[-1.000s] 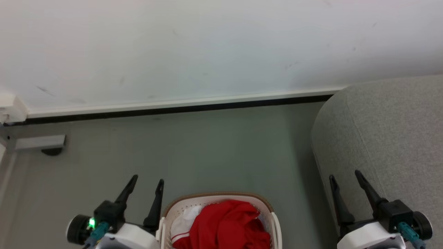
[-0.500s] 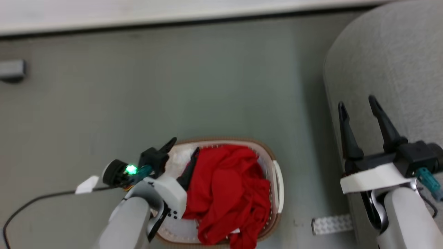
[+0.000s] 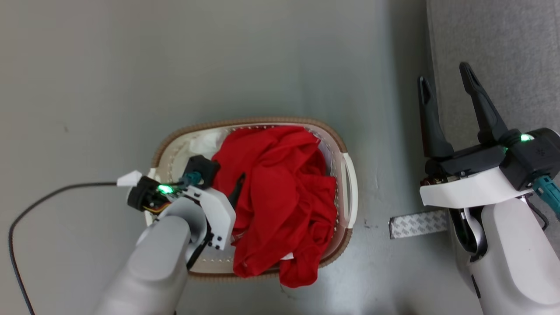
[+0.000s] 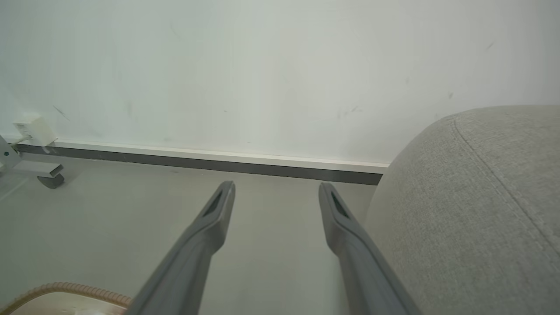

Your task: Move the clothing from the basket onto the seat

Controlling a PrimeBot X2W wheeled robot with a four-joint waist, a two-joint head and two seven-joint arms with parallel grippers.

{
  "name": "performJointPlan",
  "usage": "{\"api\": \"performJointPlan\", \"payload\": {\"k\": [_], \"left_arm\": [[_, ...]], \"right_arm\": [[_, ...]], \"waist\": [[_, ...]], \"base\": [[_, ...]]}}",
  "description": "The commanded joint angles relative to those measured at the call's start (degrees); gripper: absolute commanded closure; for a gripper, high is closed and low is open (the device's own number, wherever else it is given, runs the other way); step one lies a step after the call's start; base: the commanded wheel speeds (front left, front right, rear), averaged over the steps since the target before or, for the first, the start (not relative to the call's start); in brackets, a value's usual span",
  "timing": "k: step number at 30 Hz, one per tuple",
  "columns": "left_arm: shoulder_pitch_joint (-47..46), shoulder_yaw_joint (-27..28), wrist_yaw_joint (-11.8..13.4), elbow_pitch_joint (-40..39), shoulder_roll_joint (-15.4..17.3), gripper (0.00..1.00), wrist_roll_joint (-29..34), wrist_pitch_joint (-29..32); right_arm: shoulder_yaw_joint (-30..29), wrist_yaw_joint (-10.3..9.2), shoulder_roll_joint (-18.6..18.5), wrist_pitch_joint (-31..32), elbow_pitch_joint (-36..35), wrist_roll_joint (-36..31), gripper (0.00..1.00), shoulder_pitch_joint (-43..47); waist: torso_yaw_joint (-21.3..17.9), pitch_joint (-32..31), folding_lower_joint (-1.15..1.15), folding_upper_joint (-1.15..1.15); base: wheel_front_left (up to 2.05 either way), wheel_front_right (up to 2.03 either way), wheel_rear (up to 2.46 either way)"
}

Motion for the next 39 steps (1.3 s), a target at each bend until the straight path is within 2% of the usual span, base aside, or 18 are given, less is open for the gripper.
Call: {"api": "performJointPlan", "payload": {"k": [1,8,13,14,15,16,20,25,32,39], "left_arm": [[-1.4,0.2,0.6,1.1,0.2,0.00,0.3,0.3],[-6.2,-0.5,2.6,5.8,0.4,0.00,1.3,1.2],[-8.4,-0.7,2.9,8.4,1.0,0.00,1.2,0.5],[-8.7,-0.8,2.8,8.9,0.9,0.13,1.1,0.1],[-9.1,-1.1,2.7,9.3,0.7,0.59,1.2,-0.2],[-9.3,-1.2,2.7,9.6,0.6,1.00,1.2,-0.7],[-8.8,-1.2,2.4,10.9,-0.4,1.00,0.2,-2.5],[-6.0,-0.6,1.9,11.6,-2.0,1.00,-2.4,-5.8],[0.6,0.8,1.7,10.1,-3.3,1.00,-6.5,-8.3],[7.5,1.4,2.7,5.6,-3.6,1.00,-9.4,-8.7]], "right_arm": [[0.4,-0.12,0.0,-0.1,-0.6,0.6,0.00,-1.2],[0.9,-0.12,0.0,-0.1,-2.5,3.3,0.00,-3.4],[1.4,-0.12,0.0,-0.1,-4.2,5.0,0.00,-3.1],[1.4,-0.12,0.0,-0.1,-4.3,5.2,0.00,-2.8],[1.4,-0.12,0.0,-0.1,-4.4,5.2,0.00,-2.5],[1.4,-0.12,0.0,-0.1,-4.3,5.2,0.00,-2.3],[0.9,-0.13,0.0,-0.1,-3.6,5.2,0.00,-1.6],[0.6,-0.12,0.0,-0.1,-1.8,4.7,0.00,1.2],[0.4,-0.13,0.0,-0.1,1.4,4.3,0.00,7.1],[-0.8,-0.12,-0.1,-0.1,4.6,3.1,0.00,14.5]], "waist": [[-1.0,2.8,-0.02,0.00],[-2.6,7.8,-0.02,0.00],[-3.4,10.2,-0.02,0.00],[-3.4,10.4,-0.02,0.00],[-3.3,10.6,-0.02,0.00],[-3.2,10.6,-0.02,0.00],[-2.7,9.3,-0.02,0.00],[-1.4,3.6,-0.02,0.00],[0.4,-9.8,-0.02,0.00],[2.3,-23.7,-0.02,0.00]], "base": [[0.00,0.00,0.00],[0.00,0.00,0.00],[0.00,0.00,0.00],[0.00,0.00,0.00],[0.00,0.00,0.00],[0.00,0.00,0.00],[0.00,0.00,0.00],[0.00,0.00,0.00],[0.00,0.00,0.00],[0.00,0.00,0.00]]}}
